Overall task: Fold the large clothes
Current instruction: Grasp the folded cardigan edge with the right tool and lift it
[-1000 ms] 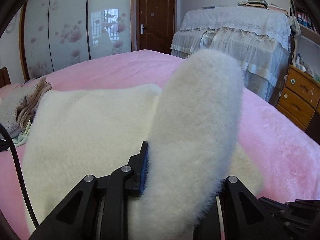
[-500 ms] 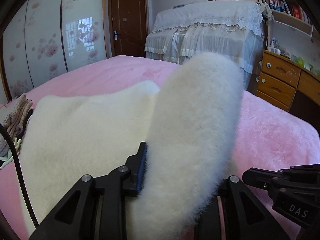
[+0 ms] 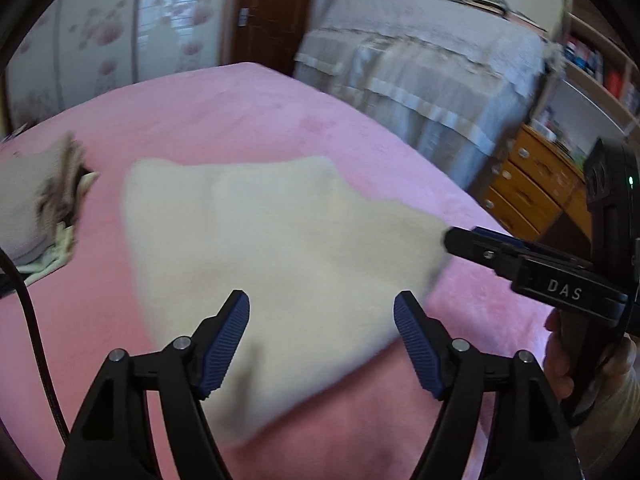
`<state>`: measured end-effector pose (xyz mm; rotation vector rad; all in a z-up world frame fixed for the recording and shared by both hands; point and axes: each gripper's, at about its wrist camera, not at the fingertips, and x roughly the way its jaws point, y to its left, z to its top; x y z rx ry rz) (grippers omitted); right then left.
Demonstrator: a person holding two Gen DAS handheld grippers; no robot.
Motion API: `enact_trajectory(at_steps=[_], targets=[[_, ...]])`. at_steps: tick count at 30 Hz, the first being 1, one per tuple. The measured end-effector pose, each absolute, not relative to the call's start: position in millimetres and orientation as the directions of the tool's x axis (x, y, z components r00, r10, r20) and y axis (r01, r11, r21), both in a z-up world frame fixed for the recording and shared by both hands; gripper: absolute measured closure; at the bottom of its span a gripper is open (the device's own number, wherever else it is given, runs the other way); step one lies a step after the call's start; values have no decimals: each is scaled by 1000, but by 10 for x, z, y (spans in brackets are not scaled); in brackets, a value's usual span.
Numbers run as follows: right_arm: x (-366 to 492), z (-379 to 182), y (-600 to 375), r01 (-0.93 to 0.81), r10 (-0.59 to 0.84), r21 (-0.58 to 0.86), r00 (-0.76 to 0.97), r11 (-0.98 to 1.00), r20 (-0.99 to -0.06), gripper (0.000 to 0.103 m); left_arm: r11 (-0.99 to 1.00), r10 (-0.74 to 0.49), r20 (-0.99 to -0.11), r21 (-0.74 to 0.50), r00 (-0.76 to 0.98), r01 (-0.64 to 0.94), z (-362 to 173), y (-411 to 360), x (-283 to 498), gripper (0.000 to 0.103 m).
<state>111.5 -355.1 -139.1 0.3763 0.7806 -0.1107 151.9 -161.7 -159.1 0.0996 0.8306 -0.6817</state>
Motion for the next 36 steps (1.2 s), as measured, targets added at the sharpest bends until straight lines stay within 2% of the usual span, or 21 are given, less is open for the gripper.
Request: enact_trajectory(at_steps=[3, 4, 5, 6, 10, 15, 20, 22, 28, 36], targets=[[1309, -1532, -3491, 210, 80, 287, 662, 935, -745, 44, 865, -406, -759, -140, 510, 481, -1710, -1362, 1854, 29], [1366, -1612, -3488, 211, 85, 282, 641, 936, -763, 48, 878, -388, -775, -146, 499, 455, -1780, -1281, 1941, 29], [1427, -1689, -3482, 211, 79, 262, 621, 942, -780, 56, 885, -378, -794, -159, 475, 438, -1867, -1221, 2031, 29], [1464, -1747, -3476, 200, 83, 252, 605, 947, -792, 80, 892, -362, -815, -162, 452, 421, -1955, -1185, 2101, 29], [1228, -1788, -3509, 232, 85, 296, 637, 927, -766, 85, 897, -325, -833, -121, 449, 426, -2168, -1198, 2146, 34], [984, -2450, -3579, 373, 89, 352, 568, 858, -819, 85, 885, -336, -848, -135, 411, 445, -2398, -1239, 2100, 35], [985, -2385, -3509, 376, 45, 312, 574, 873, -817, 82, 882, -354, -836, -147, 421, 449, -2382, -1207, 2078, 34], [985, -2215, -3467, 379, -6, 256, 571, 889, -821, 64, 875, -370, -836, -167, 405, 454, -2328, -1168, 2106, 34], [1271, -1683, -3515, 325, -9, 267, 651, 907, -759, 40, 861, -402, -827, -196, 392, 470, -2109, -1102, 2389, 34], [2478, -1861, -3818, 334, 12, 245, 569, 910, -822, 39, 867, -465, -819, -344, 337, 362, -2149, -1056, 3229, 32]])
